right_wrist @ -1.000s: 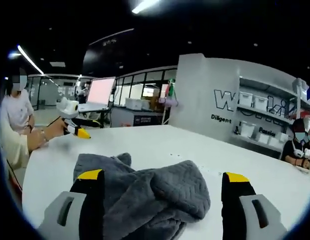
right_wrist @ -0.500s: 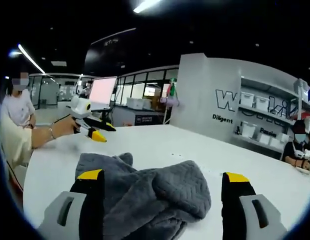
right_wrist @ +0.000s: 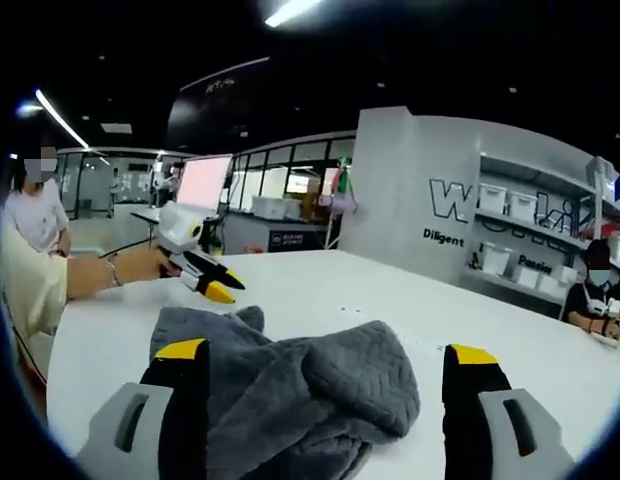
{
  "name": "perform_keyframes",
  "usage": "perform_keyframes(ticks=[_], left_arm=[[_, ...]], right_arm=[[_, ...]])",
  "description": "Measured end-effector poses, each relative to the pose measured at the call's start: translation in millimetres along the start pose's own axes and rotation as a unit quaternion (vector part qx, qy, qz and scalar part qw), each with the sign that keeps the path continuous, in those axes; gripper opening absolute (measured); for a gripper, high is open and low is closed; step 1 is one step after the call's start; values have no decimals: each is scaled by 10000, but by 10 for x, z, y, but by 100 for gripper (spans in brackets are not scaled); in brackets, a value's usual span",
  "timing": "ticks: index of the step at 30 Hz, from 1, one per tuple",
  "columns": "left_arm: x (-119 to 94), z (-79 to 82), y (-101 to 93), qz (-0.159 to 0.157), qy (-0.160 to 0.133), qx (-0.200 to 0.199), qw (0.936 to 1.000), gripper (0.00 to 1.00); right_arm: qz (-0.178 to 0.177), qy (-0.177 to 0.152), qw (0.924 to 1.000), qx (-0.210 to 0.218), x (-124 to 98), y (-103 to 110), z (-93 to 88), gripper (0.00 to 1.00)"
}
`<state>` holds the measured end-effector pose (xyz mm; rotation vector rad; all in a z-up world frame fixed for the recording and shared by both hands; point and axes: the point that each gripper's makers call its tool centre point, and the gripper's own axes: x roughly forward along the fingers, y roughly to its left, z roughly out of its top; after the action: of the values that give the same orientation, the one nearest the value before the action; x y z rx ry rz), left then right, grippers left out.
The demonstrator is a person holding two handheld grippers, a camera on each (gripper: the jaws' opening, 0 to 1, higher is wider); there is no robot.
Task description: Fold the towel on the table until its edges align and the towel forms a compact rectangular stack.
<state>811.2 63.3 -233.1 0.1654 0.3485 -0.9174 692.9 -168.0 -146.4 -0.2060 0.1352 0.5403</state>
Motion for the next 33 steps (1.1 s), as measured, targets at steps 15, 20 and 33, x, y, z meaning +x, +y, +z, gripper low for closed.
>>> perform_keyframes(ticks=[15, 20, 33], left_arm=[[239, -219, -104, -203, 276, -67, 9994, 20], [206, -195, -183, -330, 186, 280, 9989, 2], [-385, 167, 36, 942, -122, 1500, 9841, 2]], right_arm=[[52, 122, 9999, -53, 11, 52, -51, 96], [30, 170, 9998, -64, 1, 49, -69, 96], [22, 219, 9997, -78, -6, 53, -90, 97]])
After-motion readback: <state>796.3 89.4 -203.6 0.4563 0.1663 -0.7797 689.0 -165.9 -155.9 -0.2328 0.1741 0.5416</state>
